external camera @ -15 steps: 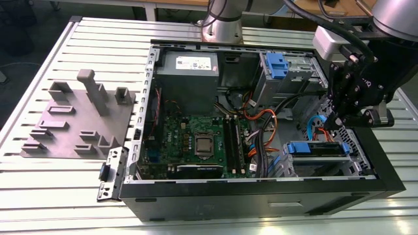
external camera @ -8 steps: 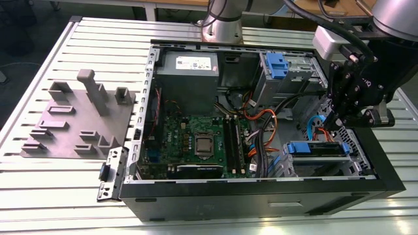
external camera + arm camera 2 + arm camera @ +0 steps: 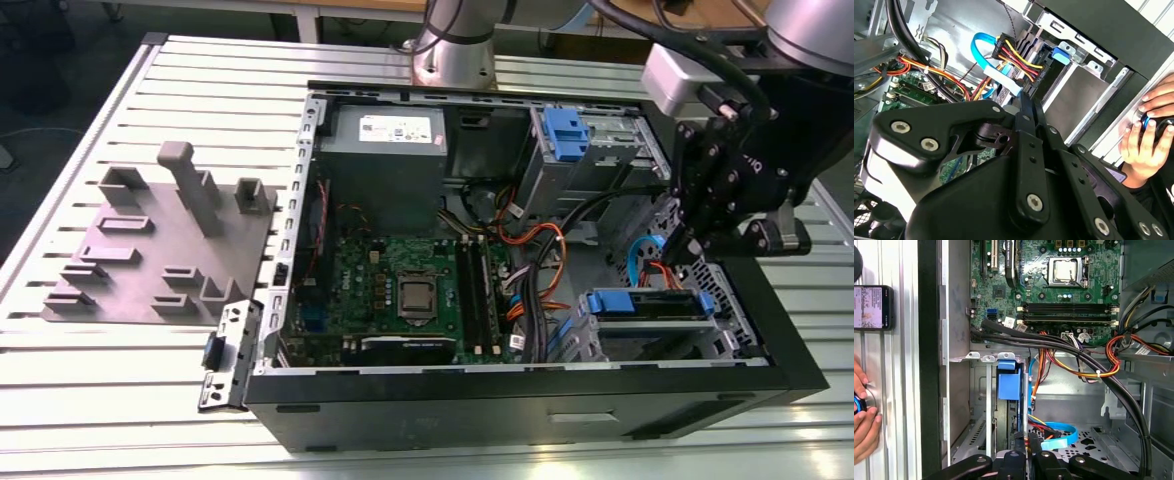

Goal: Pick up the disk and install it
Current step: 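Insert the second disk wire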

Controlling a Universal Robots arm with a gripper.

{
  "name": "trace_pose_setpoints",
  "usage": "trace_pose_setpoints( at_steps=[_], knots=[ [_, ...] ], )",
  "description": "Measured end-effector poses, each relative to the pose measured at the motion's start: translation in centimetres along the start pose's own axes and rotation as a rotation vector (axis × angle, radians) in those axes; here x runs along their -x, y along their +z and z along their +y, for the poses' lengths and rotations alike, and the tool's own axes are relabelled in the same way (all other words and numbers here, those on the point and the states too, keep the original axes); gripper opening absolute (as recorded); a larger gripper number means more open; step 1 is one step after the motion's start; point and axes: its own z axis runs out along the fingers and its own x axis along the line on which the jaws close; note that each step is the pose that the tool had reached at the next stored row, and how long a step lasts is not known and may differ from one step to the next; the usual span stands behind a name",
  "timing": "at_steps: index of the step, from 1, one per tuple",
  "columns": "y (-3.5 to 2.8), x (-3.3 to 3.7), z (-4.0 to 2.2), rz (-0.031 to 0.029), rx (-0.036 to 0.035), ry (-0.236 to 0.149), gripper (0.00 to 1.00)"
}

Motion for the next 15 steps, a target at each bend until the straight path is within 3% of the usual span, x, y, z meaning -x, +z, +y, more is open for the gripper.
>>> trace_pose_setpoints(
  at_steps=[15],
  knots=[
    [0.29,0.17,0.01,-0.0014,0.0005,0.000,0.17]
  ],
)
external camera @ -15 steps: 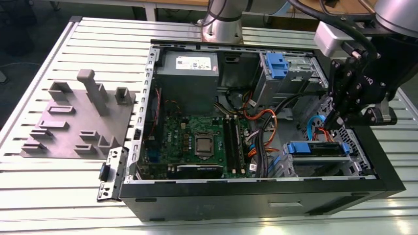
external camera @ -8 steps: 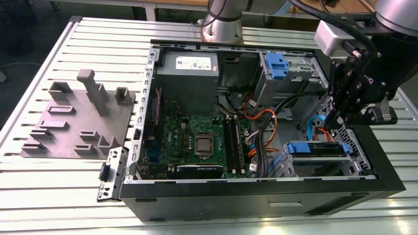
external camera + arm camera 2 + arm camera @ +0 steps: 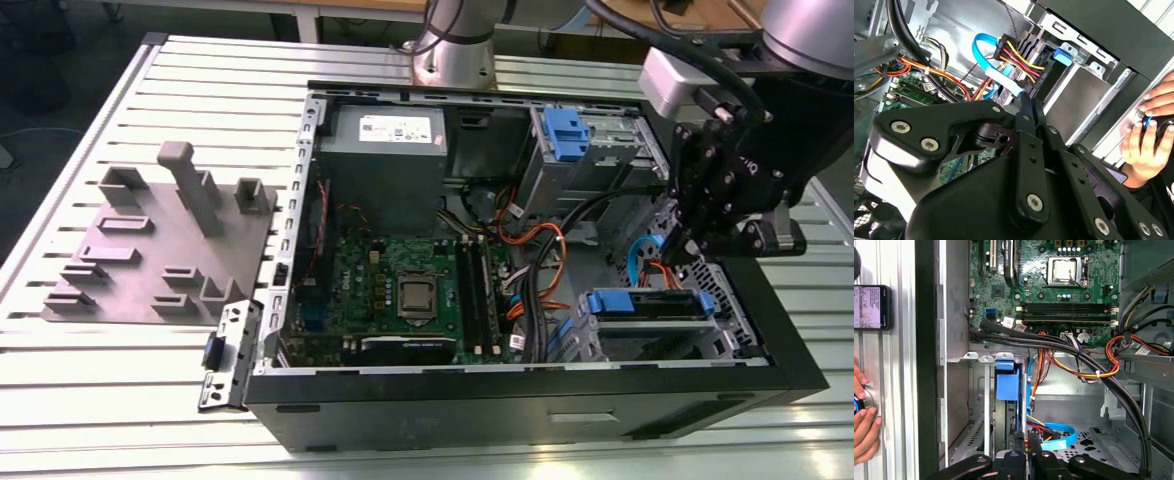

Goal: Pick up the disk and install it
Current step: 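Insert the second disk wire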

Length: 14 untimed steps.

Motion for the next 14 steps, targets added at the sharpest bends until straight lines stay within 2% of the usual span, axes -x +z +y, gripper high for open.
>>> trace_pose_setpoints(
  at_steps=[6,7,10,14],
  knots=[
    [0.22,0.13,0.02,-0.0070,0.0001,0.001,0.18],
    [0.26,0.12,0.02,-0.0098,0.0001,0.001,0.25],
    [0.50,0.15,0.04,-0.0223,0.0001,0.002,0.25],
    [0.91,0.17,0.07,-0.0341,0.0002,0.002,0.25]
  ],
)
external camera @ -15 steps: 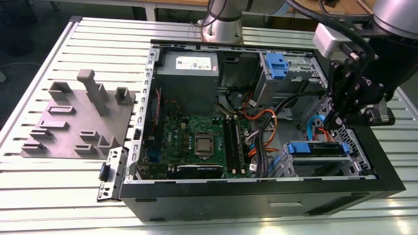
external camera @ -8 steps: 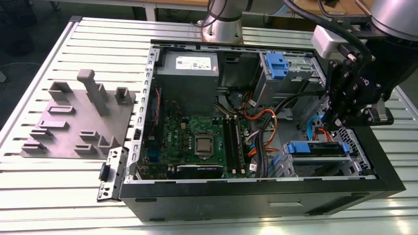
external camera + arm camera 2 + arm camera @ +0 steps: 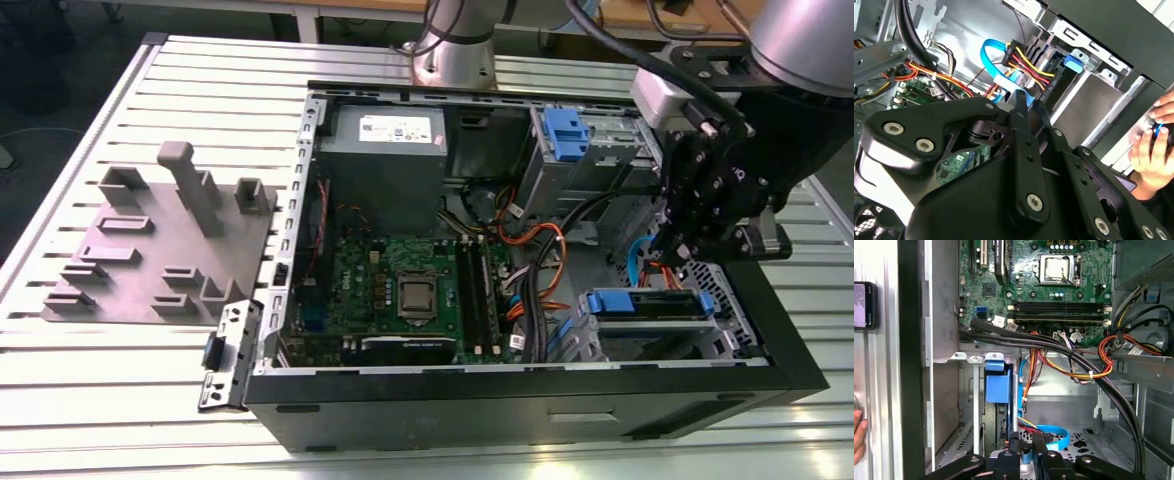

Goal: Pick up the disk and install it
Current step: 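Insert the second disk wire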

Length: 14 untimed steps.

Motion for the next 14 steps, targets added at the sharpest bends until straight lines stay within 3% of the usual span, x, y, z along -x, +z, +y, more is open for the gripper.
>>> trace_pose_setpoints(
  at_steps=[7,9,14],
  knots=[
    [0.64,-0.02,0.03,-0.0114,0.0001,0.001,0.23],
    [0.68,-0.09,0.04,-0.0130,0.0001,0.001,0.16],
    [0.76,-0.65,0.31,-0.0200,-0.0003,0.000,0.16]
  ],
)
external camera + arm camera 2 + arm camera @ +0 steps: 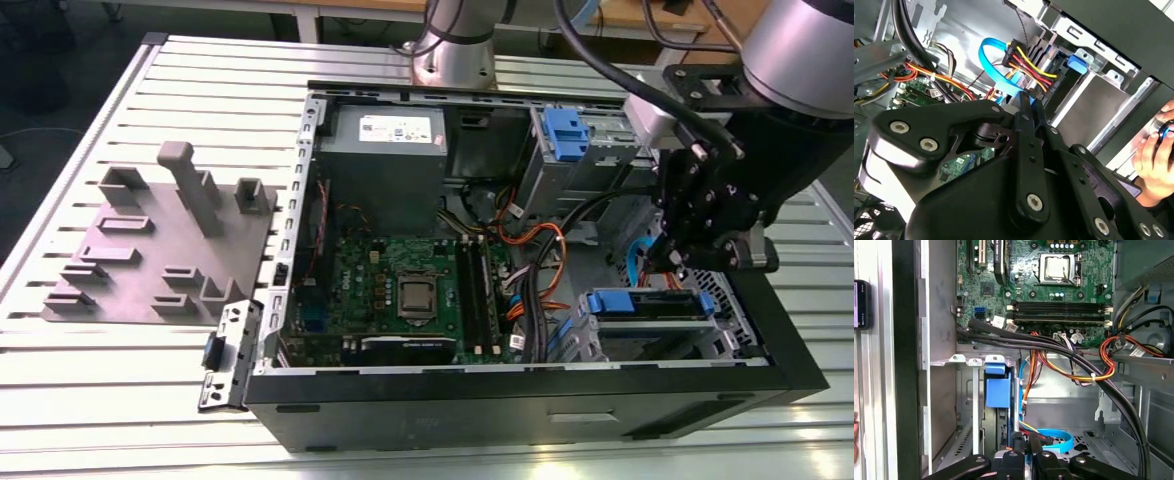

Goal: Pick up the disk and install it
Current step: 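Insert the second disk wire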

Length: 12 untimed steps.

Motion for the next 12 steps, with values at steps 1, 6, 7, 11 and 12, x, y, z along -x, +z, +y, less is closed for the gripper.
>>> trace_pose_setpoints(
  at_steps=[1,6,7,11,12],
  knots=[
    [0.01,-0.12,0.07,-0.0025,-0.0002,0.000,0.16],
    [0.09,-0.57,0.42,-0.0088,-0.0116,-0.002,0.16],
    [0.10,-0.62,0.52,-0.0093,-0.0146,-0.003,0.16],
    [0.38,-0.83,0.88,-0.0100,-0.0257,-0.003,0.16],
    [0.49,-0.92,0.89,-0.0101,-0.0267,-0.004,0.16]
  ],
)
